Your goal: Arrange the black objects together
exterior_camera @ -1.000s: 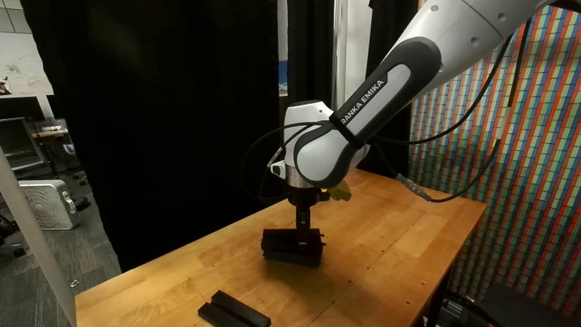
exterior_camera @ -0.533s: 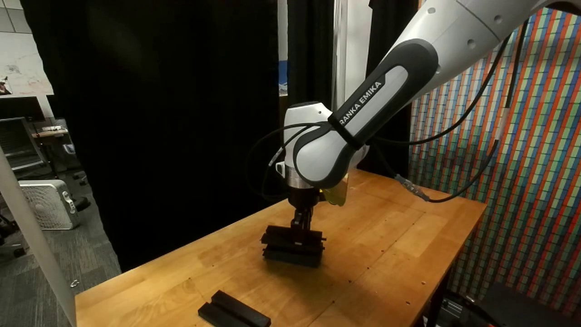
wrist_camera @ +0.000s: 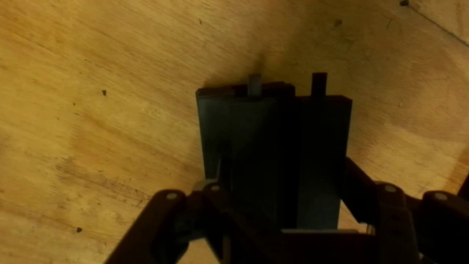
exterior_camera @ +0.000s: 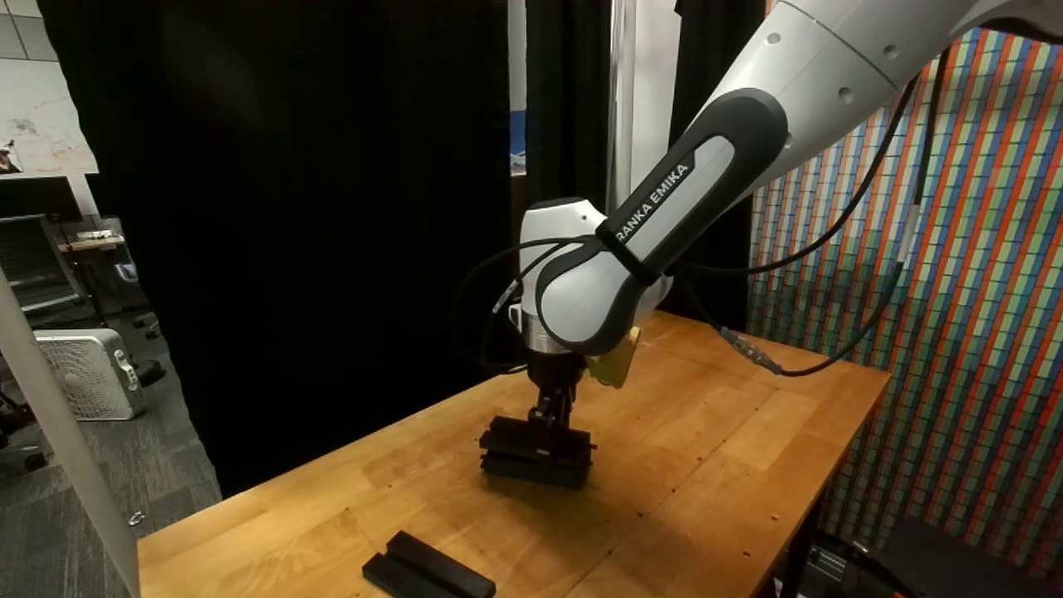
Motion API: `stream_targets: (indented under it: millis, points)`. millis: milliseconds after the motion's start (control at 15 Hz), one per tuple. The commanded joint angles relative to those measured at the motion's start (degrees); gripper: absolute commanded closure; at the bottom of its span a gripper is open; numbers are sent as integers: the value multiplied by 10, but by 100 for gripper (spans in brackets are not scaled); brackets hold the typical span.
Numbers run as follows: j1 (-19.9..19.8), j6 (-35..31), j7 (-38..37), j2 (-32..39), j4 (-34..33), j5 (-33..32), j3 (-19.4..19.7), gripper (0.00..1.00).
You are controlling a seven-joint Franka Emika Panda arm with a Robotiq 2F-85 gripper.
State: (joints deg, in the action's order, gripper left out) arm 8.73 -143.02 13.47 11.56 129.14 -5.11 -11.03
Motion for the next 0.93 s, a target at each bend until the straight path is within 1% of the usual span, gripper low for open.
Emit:
stream_targets:
  millis: [0,533,867]
  points:
    - [2,-12,-10,13,-16,-7,6,54]
    - [-3,-15,3,22,-20,-5,11,54]
    - [-2,-23,15,20,-16,-17,10,54]
